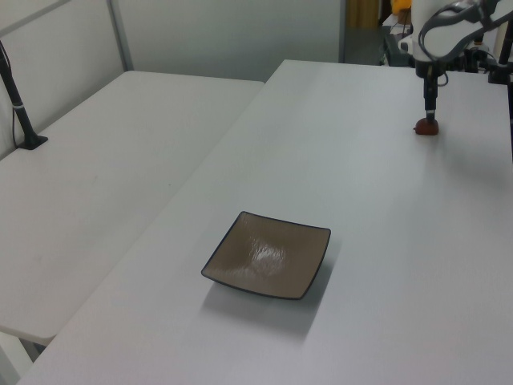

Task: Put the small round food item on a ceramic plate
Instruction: 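Move the open gripper over the dark red food item and lower, then close the gripper around the dark red food item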

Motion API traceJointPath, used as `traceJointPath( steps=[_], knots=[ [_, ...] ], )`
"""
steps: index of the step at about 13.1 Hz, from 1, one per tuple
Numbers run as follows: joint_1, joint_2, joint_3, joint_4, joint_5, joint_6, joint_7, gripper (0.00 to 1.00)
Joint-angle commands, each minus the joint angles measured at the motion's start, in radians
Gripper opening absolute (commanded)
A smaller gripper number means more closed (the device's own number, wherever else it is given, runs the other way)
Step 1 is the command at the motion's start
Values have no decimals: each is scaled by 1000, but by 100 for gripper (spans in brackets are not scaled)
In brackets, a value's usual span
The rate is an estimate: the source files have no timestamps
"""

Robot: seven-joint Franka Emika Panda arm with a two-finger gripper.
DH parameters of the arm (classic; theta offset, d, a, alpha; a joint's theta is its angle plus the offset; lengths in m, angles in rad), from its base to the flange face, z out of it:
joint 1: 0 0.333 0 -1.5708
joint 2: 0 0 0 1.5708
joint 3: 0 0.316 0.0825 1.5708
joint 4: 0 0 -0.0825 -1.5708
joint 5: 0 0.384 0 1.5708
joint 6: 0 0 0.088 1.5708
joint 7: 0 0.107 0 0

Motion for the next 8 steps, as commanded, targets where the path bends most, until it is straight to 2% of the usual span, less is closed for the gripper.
traceJointPath(
  steps=[1,2,3,4,6,8],
  knots=[
    [-4,73,-3,4,-53,30,-1,100],
    [-7,78,-3,3,-56,51,-3,85],
    [-14,89,0,3,-57,56,-6,62],
    [-14,90,1,3,-56,56,-7,45],
    [-14,90,3,3,-56,53,-9,29],
    [-14,89,3,3,-56,48,-7,28]
  ],
)
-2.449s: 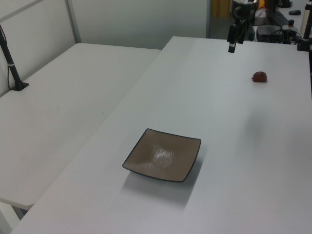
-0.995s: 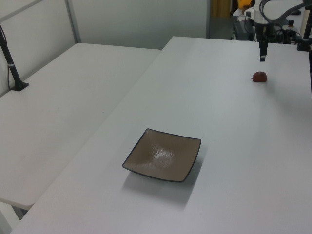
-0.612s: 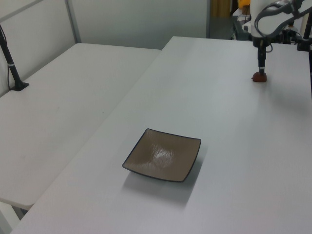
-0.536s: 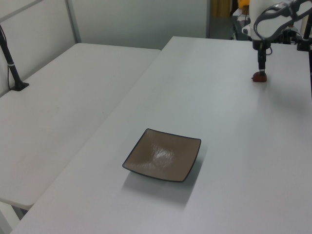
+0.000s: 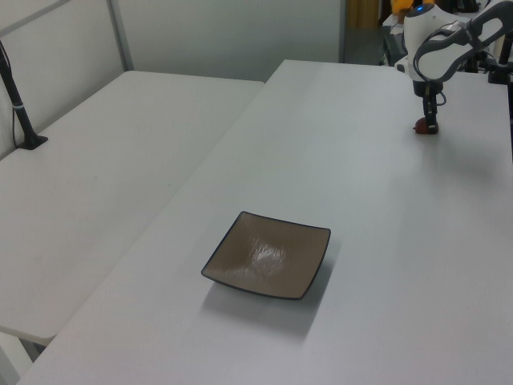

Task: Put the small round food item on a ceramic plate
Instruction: 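Close the gripper around the dark red food item, then lift the held food item and carry it over the square brown plate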

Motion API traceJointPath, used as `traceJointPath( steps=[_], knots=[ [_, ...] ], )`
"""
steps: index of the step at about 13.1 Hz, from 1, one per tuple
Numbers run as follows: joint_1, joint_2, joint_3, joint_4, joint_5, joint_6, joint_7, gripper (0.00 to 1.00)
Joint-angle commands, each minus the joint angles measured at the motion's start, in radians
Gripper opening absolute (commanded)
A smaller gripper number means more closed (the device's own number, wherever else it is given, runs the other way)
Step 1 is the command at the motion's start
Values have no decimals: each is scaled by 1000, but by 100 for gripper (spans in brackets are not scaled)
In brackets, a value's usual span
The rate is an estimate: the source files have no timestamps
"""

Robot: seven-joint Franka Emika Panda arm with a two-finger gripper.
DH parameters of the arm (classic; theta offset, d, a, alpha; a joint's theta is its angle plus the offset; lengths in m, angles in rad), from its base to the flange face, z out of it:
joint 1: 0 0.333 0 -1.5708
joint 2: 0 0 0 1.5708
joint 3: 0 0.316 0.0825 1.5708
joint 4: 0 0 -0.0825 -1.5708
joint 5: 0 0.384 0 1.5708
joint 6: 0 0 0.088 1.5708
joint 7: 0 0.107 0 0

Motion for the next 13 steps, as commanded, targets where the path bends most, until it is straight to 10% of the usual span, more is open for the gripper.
traceJointPath(
  steps=[1,5,13],
  knots=[
    [-6,-9,3,2,-15,6,-7,28],
    [7,-70,25,20,3,-18,17,28],
    [63,-107,283,71,95,-128,497,29]
  ],
)
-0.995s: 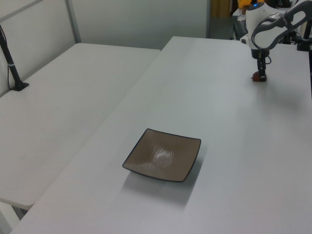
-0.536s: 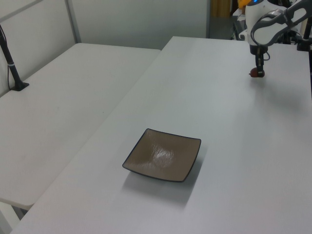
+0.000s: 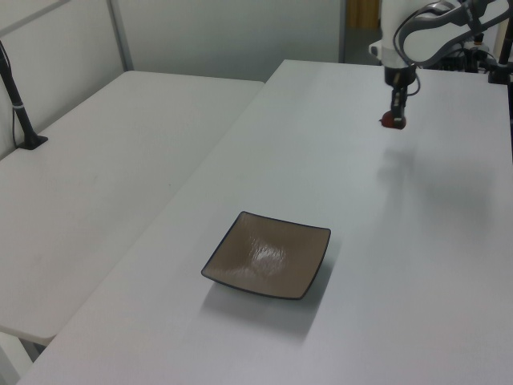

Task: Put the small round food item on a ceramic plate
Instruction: 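Lift the held food item and carry it over the square brown plate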

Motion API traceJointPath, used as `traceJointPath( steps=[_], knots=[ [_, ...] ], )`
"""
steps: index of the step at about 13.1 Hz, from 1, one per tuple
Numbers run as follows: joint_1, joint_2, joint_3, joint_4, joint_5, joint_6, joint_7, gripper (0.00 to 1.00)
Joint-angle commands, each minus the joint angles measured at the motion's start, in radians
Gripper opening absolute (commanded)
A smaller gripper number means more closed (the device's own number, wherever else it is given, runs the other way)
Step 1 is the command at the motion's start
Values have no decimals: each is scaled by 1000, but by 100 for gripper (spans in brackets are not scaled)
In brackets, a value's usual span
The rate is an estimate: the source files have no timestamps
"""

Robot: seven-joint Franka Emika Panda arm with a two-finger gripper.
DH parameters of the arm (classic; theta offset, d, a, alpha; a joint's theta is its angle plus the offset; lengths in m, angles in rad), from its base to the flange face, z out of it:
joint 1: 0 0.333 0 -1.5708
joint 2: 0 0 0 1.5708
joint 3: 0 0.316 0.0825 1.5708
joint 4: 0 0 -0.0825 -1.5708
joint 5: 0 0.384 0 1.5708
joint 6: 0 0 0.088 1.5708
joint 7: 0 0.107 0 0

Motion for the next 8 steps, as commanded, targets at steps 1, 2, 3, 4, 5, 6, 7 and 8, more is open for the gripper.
traceJointPath(
  steps=[1,2,3,4,5,6,7,8],
  knots=[
    [6,-6,117,6,38,-26,224,29],
    [6,-4,149,8,54,-26,262,29],
    [8,-1,181,16,70,-26,302,29],
    [11,7,226,37,102,-26,365,29],
    [25,11,244,54,123,-24,408,29],
    [40,19,252,71,151,-24,448,29],
    [57,36,269,110,197,-24,507,29],
    [68,51,278,138,225,-23,548,29]
  ],
)
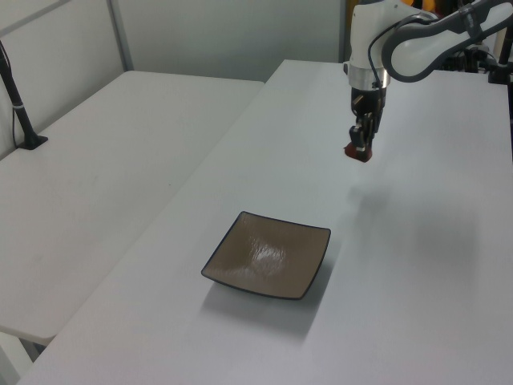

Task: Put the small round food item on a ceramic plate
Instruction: 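Lift the held food item and carry it over the square brown plate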

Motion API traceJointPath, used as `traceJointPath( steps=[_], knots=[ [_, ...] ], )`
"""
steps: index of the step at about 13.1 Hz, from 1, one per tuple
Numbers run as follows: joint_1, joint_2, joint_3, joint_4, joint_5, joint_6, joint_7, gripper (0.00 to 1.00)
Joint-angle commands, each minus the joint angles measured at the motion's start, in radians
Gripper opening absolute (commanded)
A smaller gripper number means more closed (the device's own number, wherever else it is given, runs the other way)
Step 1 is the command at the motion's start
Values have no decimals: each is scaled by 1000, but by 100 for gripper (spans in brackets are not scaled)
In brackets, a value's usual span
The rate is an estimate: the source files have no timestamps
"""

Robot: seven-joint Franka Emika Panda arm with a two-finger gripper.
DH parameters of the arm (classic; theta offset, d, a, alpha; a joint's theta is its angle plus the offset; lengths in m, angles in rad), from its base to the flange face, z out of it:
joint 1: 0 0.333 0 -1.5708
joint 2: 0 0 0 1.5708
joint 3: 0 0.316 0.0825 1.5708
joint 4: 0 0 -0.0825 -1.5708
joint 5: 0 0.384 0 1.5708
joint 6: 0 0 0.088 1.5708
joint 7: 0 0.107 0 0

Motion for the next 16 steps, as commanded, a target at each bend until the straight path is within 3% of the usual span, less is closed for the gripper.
traceJointPath(
  steps=[1,5,7,11,16],
  knots=[
    [45,57,29,119,103,-22,154,29],
    [103,122,62,208,171,-11,324,29],
    [157,184,69,295,202,-7,421,29],
    [257,296,91,426,200,90,559,30],
    [347,402,101,471,182,173,648,31]
  ],
)
